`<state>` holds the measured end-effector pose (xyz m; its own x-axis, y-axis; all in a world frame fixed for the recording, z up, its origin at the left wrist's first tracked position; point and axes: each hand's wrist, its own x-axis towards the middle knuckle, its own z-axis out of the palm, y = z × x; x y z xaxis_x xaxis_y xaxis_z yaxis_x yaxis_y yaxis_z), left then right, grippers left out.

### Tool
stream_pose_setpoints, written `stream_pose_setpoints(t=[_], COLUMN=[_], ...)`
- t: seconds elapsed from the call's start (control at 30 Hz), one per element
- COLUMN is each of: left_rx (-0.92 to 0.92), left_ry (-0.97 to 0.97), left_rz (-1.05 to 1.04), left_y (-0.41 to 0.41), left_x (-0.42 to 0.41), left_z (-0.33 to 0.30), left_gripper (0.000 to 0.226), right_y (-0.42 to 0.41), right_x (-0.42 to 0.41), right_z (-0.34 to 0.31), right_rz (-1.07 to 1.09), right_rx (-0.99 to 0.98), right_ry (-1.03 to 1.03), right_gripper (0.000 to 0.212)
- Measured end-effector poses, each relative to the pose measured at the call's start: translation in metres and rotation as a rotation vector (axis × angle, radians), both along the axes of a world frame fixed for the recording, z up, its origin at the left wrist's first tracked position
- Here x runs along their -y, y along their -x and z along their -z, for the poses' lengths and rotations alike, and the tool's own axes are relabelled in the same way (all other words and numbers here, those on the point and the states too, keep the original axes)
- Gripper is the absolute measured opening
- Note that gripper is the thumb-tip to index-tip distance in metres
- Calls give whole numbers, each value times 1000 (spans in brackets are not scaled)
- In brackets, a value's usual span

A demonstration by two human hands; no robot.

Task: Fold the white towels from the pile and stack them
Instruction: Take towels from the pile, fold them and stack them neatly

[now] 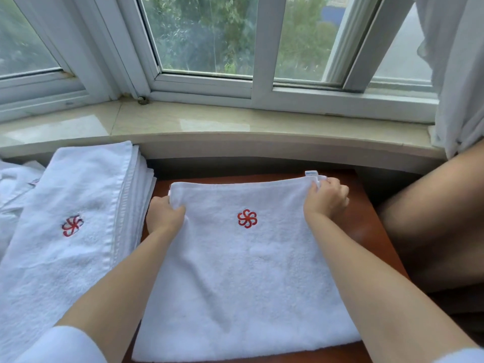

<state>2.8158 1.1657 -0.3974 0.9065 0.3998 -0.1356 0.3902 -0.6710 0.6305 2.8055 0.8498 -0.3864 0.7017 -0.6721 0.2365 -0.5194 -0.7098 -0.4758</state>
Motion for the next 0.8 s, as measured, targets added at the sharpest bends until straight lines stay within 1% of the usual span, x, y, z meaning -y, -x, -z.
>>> stream_pose_setpoints(t=[0.07,0.1,0.2,0.27,0.33,0.43,0.53,0.6,0.7,0.73,0.8], left_rx=[-67,-128,-327,-424,-525,-667,-784,-752,-565,-488,-325], left_ry=[-42,-59,-51,-22,58,236,291,323,304,304,347], left_rz=[32,44,7,-85,-163,-134,-103,-125,-169,-182,-205], left_y=[-11,-15,-24,-31,-41,-54,-56,-55,-58,-59,-60], left_x=[1,2,3,5,7,6,2,-1,-3,-4,-8], left_z=[6,8,13,12,7,-6,-14,-12,-3,-1,1], left_gripper=[22,27,50,58,61,56,61,62,55,50,32], right_y=[-8,-12,-19,-23,-26,-27,-25,-26,-27,-27,-28], right_x=[2,2,-1,-1,2,7,9,13,16,15,13], right_z=[8,12,23,32,39,44,44,43,41,39,36], right_rz=[-49,-60,13,-30,-97,-130,-152,-129,-78,-56,-31], right_rx=[-82,-137,-277,-365,-402,-440,-465,-470,-458,-428,-336], right_ry=[-24,-72,-307,-305,-263,-264,-263,-235,-168,-146,-116], right_gripper=[30,31,39,42,42,37,43,45,36,35,34])
